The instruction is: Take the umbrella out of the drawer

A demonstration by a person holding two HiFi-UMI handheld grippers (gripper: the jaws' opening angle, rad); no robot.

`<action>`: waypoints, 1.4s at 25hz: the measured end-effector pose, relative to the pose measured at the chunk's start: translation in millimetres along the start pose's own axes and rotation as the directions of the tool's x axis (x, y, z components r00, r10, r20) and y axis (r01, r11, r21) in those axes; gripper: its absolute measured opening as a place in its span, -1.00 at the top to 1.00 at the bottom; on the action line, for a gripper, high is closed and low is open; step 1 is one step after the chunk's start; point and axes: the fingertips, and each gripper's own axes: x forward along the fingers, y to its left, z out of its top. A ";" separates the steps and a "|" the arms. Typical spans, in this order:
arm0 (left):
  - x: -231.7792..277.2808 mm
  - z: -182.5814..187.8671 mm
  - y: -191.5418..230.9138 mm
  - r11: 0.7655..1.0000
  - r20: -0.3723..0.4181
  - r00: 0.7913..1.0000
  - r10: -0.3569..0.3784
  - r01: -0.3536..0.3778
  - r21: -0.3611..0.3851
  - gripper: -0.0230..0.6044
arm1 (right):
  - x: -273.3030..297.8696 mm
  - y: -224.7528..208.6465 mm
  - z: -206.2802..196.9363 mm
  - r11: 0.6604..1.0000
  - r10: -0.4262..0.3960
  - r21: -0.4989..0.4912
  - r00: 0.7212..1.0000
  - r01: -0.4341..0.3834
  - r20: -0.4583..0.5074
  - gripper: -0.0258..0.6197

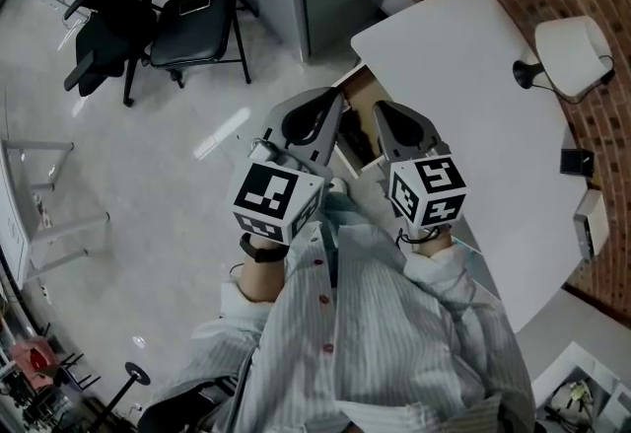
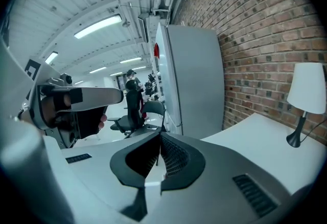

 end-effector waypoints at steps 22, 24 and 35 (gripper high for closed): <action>13.7 -62.9 57.1 0.997 -0.121 0.993 -0.006 -0.003 -0.071 0.90 | 73.0 -1.3 -36.0 0.999 -0.019 0.026 0.991 0.022 -0.132 0.81; 15.3 -76.4 59.3 0.996 -0.139 0.990 -0.007 -0.005 -0.086 0.90 | 79.1 -1.2 -46.3 0.999 -0.017 0.027 0.989 0.022 -0.150 0.81; 34.2 -173.0 75.7 0.983 -0.231 0.972 0.041 -0.081 -0.167 0.90 | 126.4 -17.7 -119.7 0.999 -0.022 0.026 0.969 0.029 -0.245 0.81</action>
